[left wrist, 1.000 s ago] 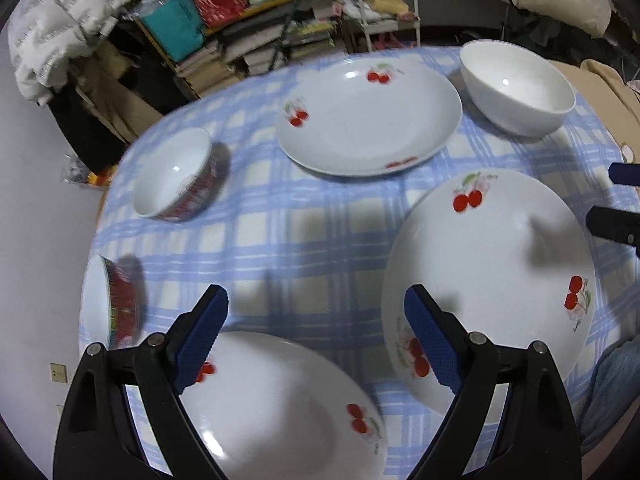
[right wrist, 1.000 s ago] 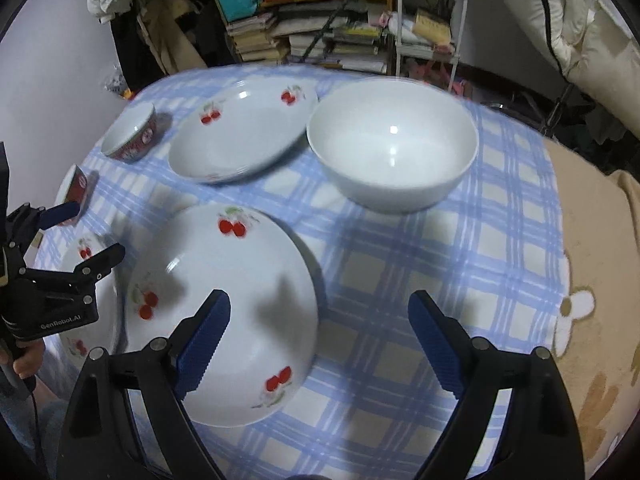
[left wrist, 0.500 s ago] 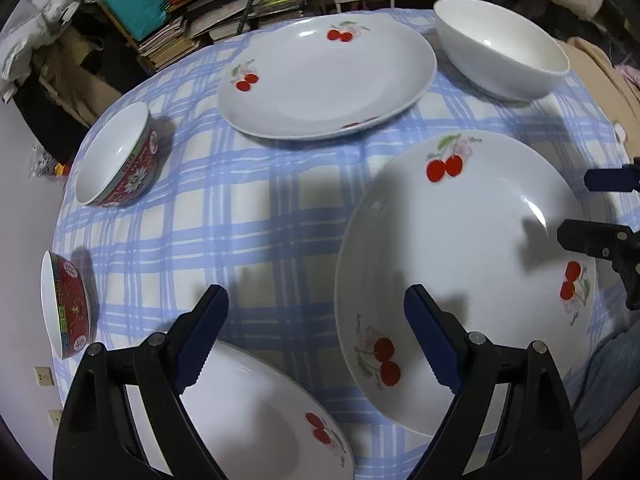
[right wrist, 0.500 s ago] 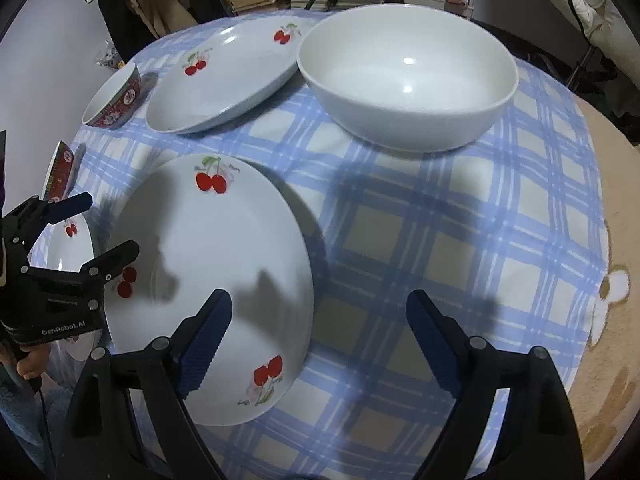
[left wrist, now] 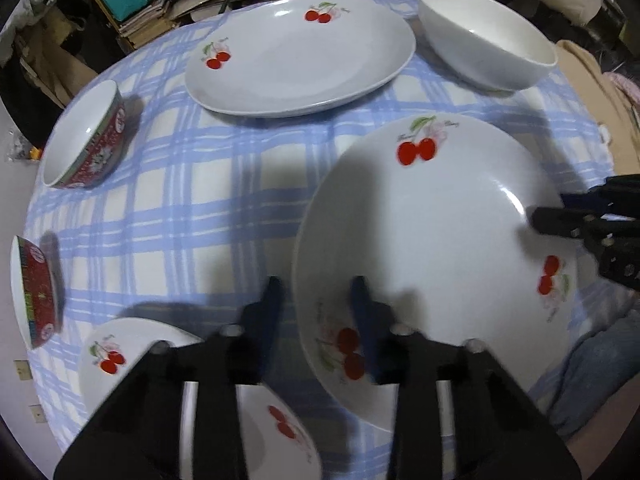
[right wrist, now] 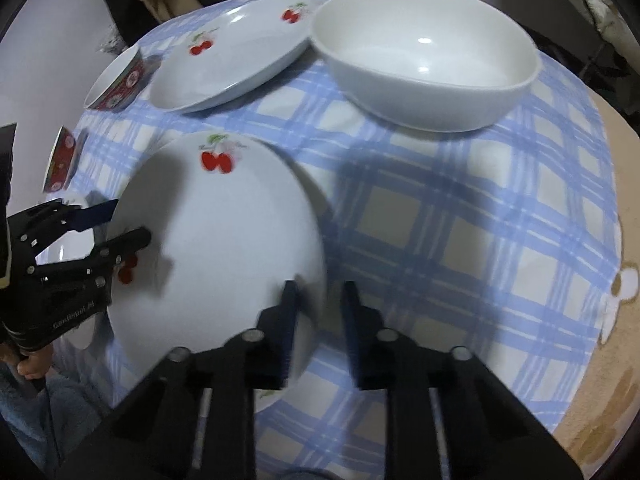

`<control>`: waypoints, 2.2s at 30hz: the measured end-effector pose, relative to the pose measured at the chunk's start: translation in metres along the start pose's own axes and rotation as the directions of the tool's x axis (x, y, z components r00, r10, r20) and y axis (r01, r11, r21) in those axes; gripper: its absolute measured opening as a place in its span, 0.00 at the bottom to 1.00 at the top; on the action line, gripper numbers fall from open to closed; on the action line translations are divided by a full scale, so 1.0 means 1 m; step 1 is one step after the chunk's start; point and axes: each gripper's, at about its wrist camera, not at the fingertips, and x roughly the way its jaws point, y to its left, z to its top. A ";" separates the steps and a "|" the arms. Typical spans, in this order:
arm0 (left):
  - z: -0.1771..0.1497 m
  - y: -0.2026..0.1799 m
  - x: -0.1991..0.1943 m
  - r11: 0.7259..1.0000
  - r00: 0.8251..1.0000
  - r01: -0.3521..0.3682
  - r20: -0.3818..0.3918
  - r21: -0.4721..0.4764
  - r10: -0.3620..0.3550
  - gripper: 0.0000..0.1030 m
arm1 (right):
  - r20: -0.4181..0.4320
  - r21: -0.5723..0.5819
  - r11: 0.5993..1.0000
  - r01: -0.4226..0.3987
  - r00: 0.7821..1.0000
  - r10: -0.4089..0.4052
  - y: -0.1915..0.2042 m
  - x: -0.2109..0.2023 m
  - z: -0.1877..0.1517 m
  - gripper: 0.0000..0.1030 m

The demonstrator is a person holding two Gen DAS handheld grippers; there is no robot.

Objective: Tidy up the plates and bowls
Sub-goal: 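Lift the held cherry plate with both grippers and carry it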

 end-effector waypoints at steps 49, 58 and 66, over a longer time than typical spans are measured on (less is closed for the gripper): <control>-0.097 0.125 -0.110 0.965 0.993 -0.116 -0.020 -0.233 0.115 0.19 | 0.017 -0.045 0.985 -0.165 0.986 0.166 0.150 -0.027 0.018 0.13; -0.128 0.159 -0.098 0.934 0.992 -0.123 -0.040 -0.335 0.117 0.18 | -0.008 -0.115 0.981 -0.156 0.988 0.156 0.194 -0.004 0.013 0.13; -0.133 0.165 -0.076 0.925 0.993 -0.119 -0.069 -0.362 0.101 0.19 | 0.011 -0.117 0.983 -0.140 0.990 0.142 0.201 0.013 0.016 0.13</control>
